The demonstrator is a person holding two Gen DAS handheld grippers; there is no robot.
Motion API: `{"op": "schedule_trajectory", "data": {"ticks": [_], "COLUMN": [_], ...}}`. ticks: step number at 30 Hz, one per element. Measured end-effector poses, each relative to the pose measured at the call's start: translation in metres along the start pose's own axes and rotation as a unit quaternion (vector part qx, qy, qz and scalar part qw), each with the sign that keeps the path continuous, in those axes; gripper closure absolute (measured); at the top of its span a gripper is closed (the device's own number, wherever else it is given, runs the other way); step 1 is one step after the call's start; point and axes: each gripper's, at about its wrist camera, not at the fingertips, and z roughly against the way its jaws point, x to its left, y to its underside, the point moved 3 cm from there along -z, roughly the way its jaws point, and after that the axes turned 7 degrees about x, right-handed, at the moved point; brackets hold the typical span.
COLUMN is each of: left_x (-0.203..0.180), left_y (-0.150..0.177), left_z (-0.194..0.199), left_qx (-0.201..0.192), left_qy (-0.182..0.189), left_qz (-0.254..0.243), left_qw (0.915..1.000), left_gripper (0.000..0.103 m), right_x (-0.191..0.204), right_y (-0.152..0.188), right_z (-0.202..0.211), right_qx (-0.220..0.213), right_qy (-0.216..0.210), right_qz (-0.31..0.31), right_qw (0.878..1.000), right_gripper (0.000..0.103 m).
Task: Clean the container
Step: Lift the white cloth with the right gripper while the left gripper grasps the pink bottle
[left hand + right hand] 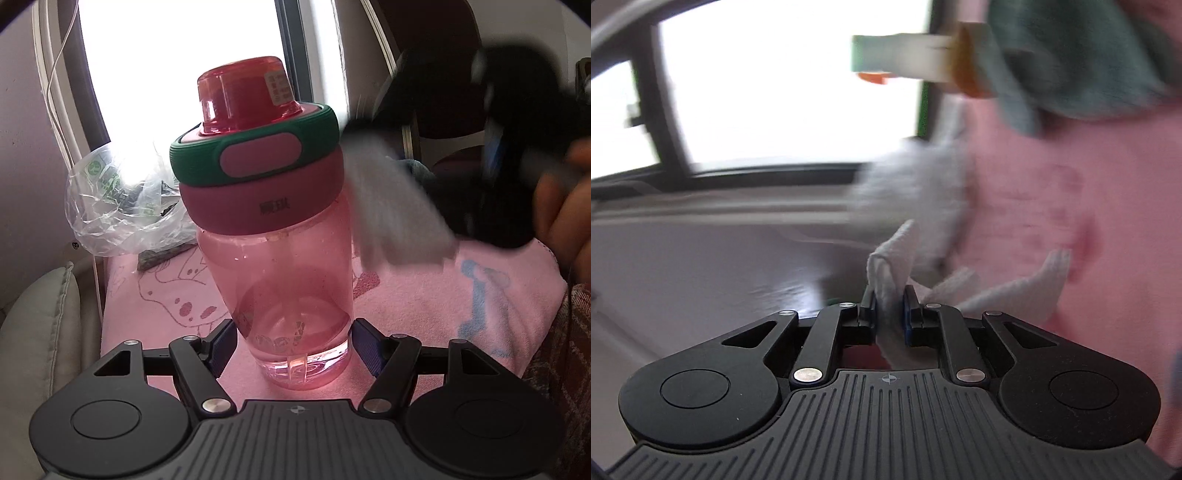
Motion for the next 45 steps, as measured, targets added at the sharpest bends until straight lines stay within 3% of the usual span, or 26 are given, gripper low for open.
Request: {"op": "schedule_trajectory", "data": {"ticks": [4, 7, 11, 13, 14, 18, 19, 23, 36, 42, 45], "left_x": [0.0, -0.002, -0.001, -0.001, -0.001, -0.001, -0.001, -0.003, -0.007, -0.005, 0.002], "left_y": [0.0, -0.001, 0.0, 0.0, 0.0, 0.001, 0.001, 0.0, 0.003, 0.011, 0.012], "left_z": [0.0, 0.0, 0.0, 0.0, 0.0, 0.0, 0.0, 0.0, 0.004, 0.023, 0.029], "left_qx": [0.0, 0.0, 0.001, 0.0, 0.0, -0.001, -0.001, 0.002, 0.015, 0.003, 0.002], "left_qy": [-0.001, -0.003, -0.002, -0.001, -0.001, -0.001, -0.001, -0.005, -0.01, 0.0, 0.0], "left_qz": [-0.002, -0.006, -0.004, -0.002, -0.002, -0.001, -0.001, -0.007, 0.01, 0.013, 0.037], "left_qw": [1.0, 1.0, 1.0, 1.0, 1.0, 1.0, 1.0, 1.0, 0.9998, 0.9999, 0.9993], "left_gripper": [0.037, 0.037, 0.037, 0.037, 0.037, 0.037, 0.037, 0.037, 0.036, 0.031, 0.031], "right_x": [-0.046, -0.044, 0.017, 0.032, 0.033, 0.014, 0.009, -0.008, -0.018, -0.002, -0.006], "right_y": [0.006, 0.007, 0.007, 0.002, 0.001, 0.013, 0.017, 0.025, 0.023, 0.042, 0.048], "right_z": [-0.005, 0.0, 0.01, 0.009, 0.005, -0.007, -0.007, -0.002, 0.006, 0.013, 0.016], "right_qx": [0.0, 0.009, -0.007, -0.005, -0.003, 0.001, 0.002, 0.009, 0.023, 0.037, 0.038], "right_qy": [0.137, 0.119, 0.024, 0.0, 0.013, 0.176, 0.193, 0.216, 0.202, 0.234, 0.248], "right_qz": [-0.018, -0.032, 0.034, 0.043, 0.052, 0.109, 0.112, 0.11, 0.111, 0.232, 0.258], "right_qw": [0.99, 0.992, 0.999, 0.999, 0.999, 0.978, 0.975, 0.97, 0.973, 0.944, 0.933], "right_gripper": [0.092, 0.089, 0.088, 0.088, 0.088, 0.086, 0.087, 0.087, 0.086, 0.084, 0.082]}}
